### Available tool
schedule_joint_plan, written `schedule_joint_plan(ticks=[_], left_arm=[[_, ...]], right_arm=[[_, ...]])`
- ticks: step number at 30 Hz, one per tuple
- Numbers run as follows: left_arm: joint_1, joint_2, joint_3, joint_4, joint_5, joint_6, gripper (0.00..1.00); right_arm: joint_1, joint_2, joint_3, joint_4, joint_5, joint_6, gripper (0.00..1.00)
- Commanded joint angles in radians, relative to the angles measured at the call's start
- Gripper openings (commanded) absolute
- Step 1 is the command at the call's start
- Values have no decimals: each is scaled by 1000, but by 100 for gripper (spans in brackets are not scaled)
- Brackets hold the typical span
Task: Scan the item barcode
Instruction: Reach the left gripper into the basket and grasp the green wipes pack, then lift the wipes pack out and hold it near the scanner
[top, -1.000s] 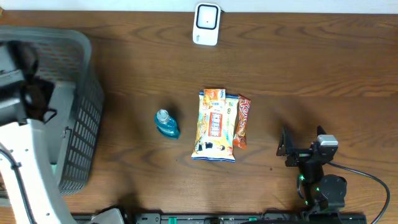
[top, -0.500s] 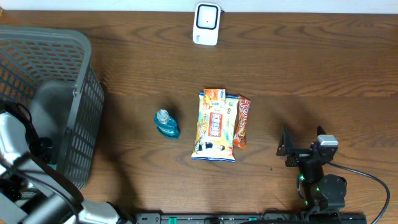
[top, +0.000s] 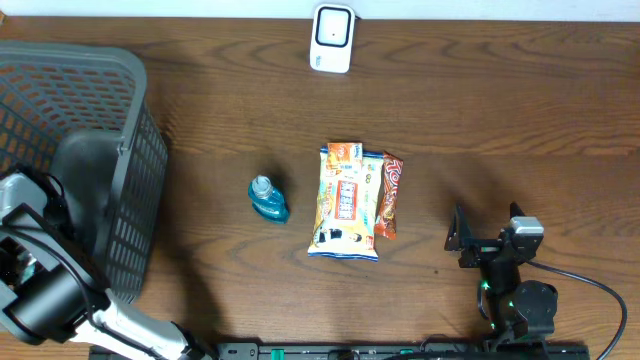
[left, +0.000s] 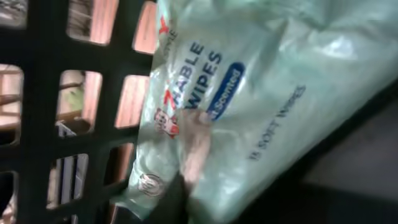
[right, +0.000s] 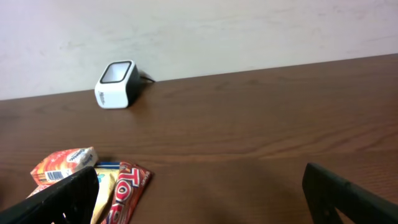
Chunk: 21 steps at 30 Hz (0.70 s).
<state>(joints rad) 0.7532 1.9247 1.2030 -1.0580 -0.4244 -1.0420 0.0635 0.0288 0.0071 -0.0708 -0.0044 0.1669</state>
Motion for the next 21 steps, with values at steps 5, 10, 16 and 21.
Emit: schedule_joint_plan(ticks=[5, 10, 16, 21], left_arm=[[0, 10, 11, 6, 92, 17, 7], [-37, -145, 121, 14, 266, 146, 7], [-107, -413, 205, 136, 515, 299, 7], [-274, -709, 206, 338, 765, 314, 7]], right_arm=[[3, -2, -2, -4, 2, -15, 99], [3, -2, -2, -4, 2, -15, 99], [3, -2, -2, -4, 2, -15, 99], [3, -2, -2, -4, 2, -15, 99]])
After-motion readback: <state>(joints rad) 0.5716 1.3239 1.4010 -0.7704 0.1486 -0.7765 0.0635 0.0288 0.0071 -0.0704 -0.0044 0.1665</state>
